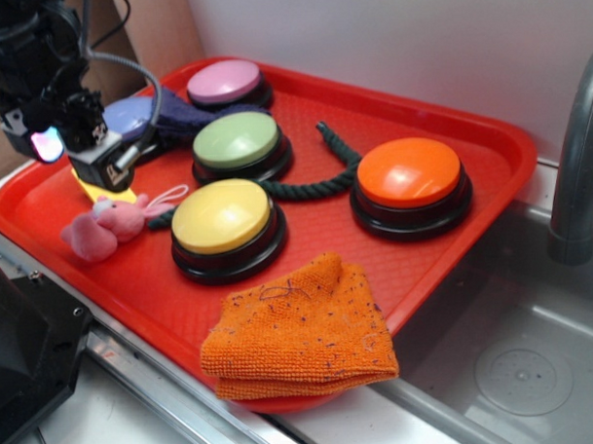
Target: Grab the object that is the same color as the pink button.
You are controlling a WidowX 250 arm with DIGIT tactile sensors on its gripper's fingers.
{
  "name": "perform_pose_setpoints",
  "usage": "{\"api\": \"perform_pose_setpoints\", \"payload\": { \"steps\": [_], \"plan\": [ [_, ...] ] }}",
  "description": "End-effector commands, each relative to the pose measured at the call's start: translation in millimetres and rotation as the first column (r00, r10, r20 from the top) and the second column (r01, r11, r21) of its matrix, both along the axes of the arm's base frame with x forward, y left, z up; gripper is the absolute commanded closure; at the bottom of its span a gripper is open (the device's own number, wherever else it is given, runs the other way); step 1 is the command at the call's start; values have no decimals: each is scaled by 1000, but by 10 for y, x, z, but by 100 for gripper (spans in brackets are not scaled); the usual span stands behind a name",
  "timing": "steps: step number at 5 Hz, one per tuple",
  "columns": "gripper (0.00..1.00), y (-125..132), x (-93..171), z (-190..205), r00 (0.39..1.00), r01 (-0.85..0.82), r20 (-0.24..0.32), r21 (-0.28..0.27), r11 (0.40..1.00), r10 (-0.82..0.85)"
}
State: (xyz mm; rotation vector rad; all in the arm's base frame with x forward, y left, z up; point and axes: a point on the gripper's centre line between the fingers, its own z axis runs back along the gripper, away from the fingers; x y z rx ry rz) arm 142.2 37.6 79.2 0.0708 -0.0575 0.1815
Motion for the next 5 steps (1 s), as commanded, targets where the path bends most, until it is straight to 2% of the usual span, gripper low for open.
{"api": "perform_pose_setpoints", "payload": {
  "steps": [1, 2, 3, 4, 5],
  "plan": [
    [0, 240, -16, -304, 998, 46, 47, 9, 999, -47],
    [0, 250, -14, -554, 995, 76, 75, -118, 990, -67],
    [0, 207, 8, -728, 994, 91, 69, -173, 981, -80],
    [0, 203, -4, -808, 996, 69, 60, -188, 980, -59],
    [100, 181, -9, -783, 998, 38, 64, -163, 986, -28]
  ]
}}
